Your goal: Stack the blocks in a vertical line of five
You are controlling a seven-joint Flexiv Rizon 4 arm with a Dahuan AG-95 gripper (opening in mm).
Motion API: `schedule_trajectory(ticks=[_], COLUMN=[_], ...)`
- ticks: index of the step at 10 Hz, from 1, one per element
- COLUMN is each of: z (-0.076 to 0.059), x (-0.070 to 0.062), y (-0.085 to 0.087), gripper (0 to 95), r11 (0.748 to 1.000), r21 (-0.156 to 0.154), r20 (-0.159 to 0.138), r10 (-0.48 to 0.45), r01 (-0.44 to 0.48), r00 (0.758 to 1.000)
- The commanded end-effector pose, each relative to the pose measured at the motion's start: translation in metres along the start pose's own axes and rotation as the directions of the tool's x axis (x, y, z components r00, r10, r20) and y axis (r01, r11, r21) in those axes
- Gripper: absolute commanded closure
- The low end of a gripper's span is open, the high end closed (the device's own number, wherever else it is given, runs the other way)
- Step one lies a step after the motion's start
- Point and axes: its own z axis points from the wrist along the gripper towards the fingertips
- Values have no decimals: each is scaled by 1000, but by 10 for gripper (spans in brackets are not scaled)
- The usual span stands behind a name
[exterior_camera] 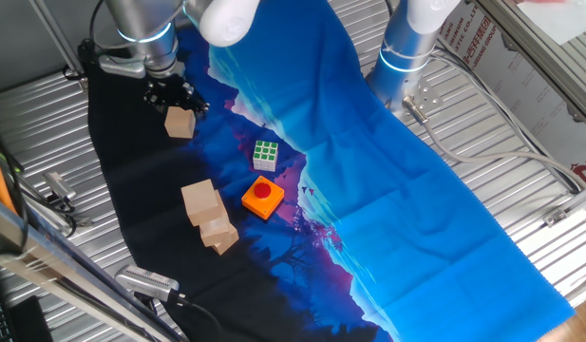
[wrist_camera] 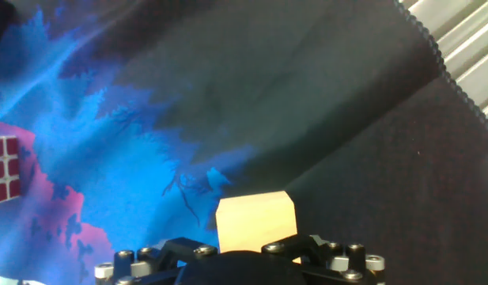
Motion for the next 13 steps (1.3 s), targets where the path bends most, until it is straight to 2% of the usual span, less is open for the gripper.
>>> schedule_trajectory(ticks=[1,3,8,11,13], z=[0,0,1,23,30], x=[1,1,1,1,1], y=[0,0,-1,-10,-13], gripper=[190,190,190,190,190], r11=[989,980,980,983,984], r21=[1,7,0,4,5], r20=[8,4,14,30,32], r10=[147,198,198,182,178], r01=[-147,-198,-198,-182,-178], r00=[989,980,980,983,984])
